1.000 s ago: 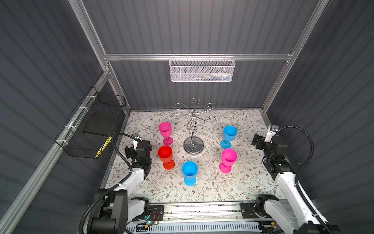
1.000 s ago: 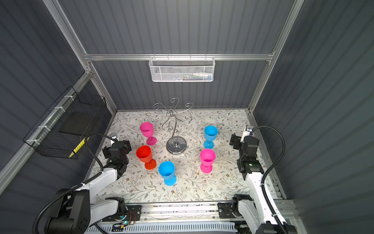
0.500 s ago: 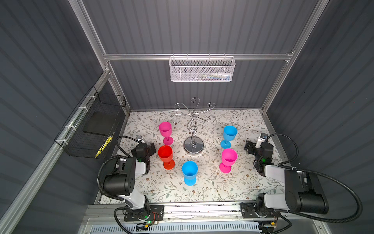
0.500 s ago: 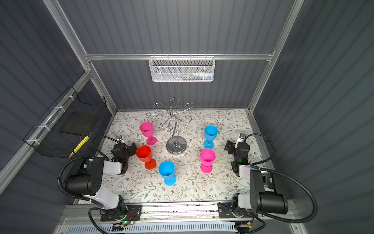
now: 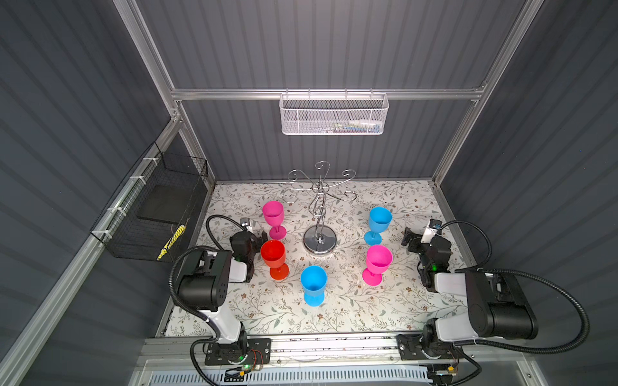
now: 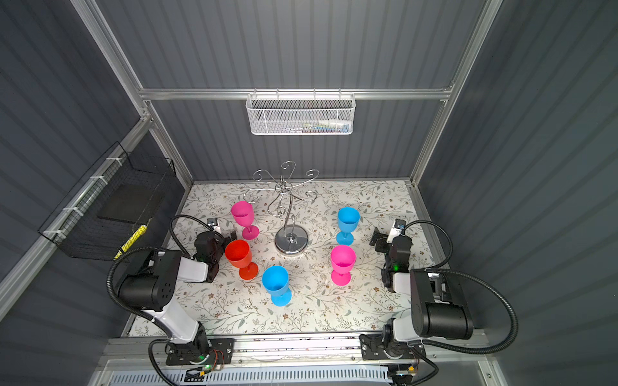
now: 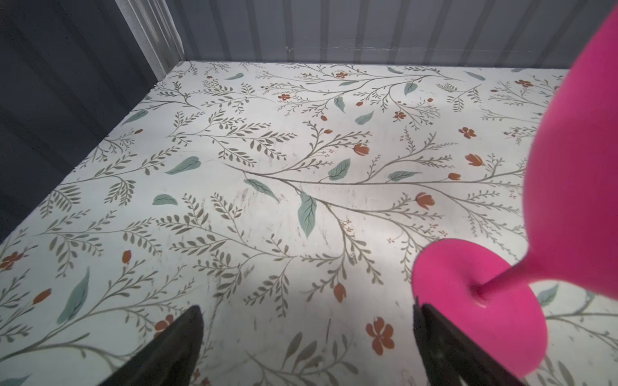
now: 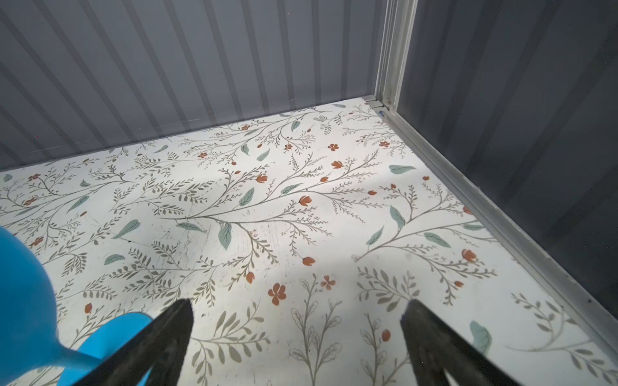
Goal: Take the wine glass off the wine glass rack
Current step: Reset both arms
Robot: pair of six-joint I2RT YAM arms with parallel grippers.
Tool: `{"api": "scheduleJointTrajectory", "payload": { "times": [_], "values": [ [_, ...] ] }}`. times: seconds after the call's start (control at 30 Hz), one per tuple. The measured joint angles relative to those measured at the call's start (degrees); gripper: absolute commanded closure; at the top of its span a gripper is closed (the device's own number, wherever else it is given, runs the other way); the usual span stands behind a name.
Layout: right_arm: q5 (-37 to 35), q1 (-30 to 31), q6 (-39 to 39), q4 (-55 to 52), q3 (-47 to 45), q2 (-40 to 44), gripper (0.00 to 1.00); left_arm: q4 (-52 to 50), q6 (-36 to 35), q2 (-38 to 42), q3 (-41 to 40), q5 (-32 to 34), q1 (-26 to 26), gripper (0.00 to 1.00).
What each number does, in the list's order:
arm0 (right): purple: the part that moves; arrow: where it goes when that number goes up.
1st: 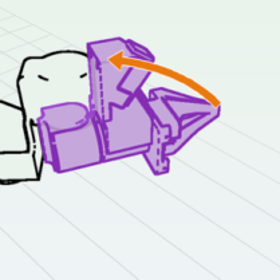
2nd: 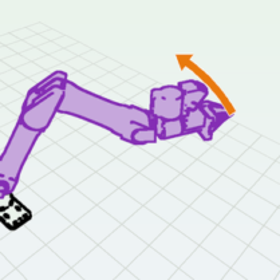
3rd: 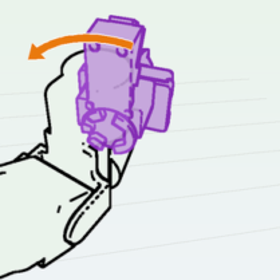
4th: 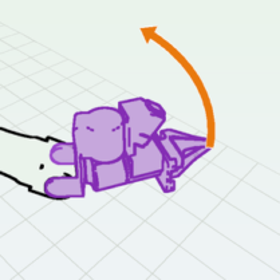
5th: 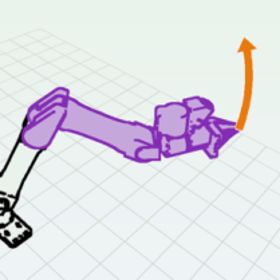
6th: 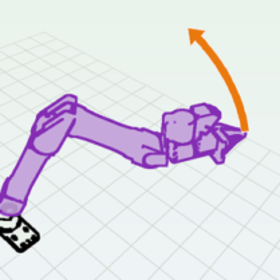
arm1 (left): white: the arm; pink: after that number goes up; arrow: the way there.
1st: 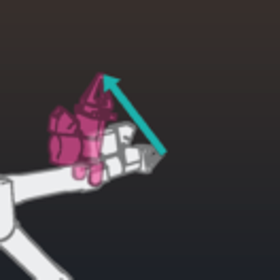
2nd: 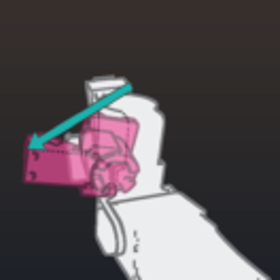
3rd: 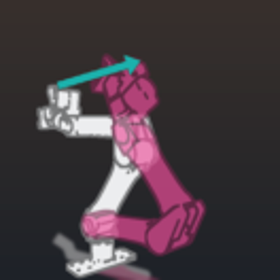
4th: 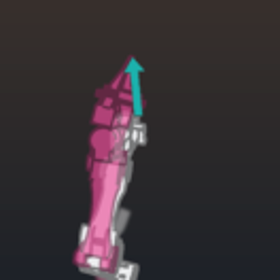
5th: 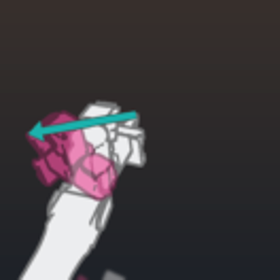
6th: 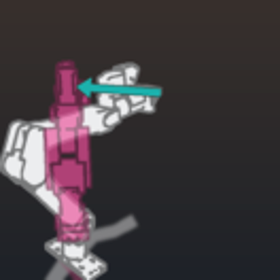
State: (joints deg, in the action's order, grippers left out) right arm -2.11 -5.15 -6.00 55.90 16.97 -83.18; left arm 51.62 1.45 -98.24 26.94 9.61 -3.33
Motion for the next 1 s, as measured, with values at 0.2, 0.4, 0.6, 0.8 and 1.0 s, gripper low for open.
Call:
{"api": "scheduleJointTrajectory", "payload": {
  "times": [0.2,0.4,0.6,0.8,1.0],
  "values": [
    [0.02,0.07,0.00,0.31,0.00,0.00,0.01,-0.15,-0.42,0.00,0.00,0.00,0.00,0.00],
    [0.02,0.11,0.00,0.33,0.00,0.00,0.01,-0.15,-0.42,0.00,0.00,0.00,0.00,0.00],
    [0.02,0.11,0.00,0.33,0.00,0.00,0.01,-0.15,-0.44,0.00,0.00,0.00,0.00,0.00],
    [0.02,0.11,0.00,0.26,0.00,0.00,0.01,-0.15,-0.42,0.00,0.00,0.00,0.00,0.00],
    [-0.63,1.20,0.63,-1.01,1.18,-0.04,0.01,-0.15,-0.42,0.00,0.00,0.00,0.00,0.00]
  ]
}}
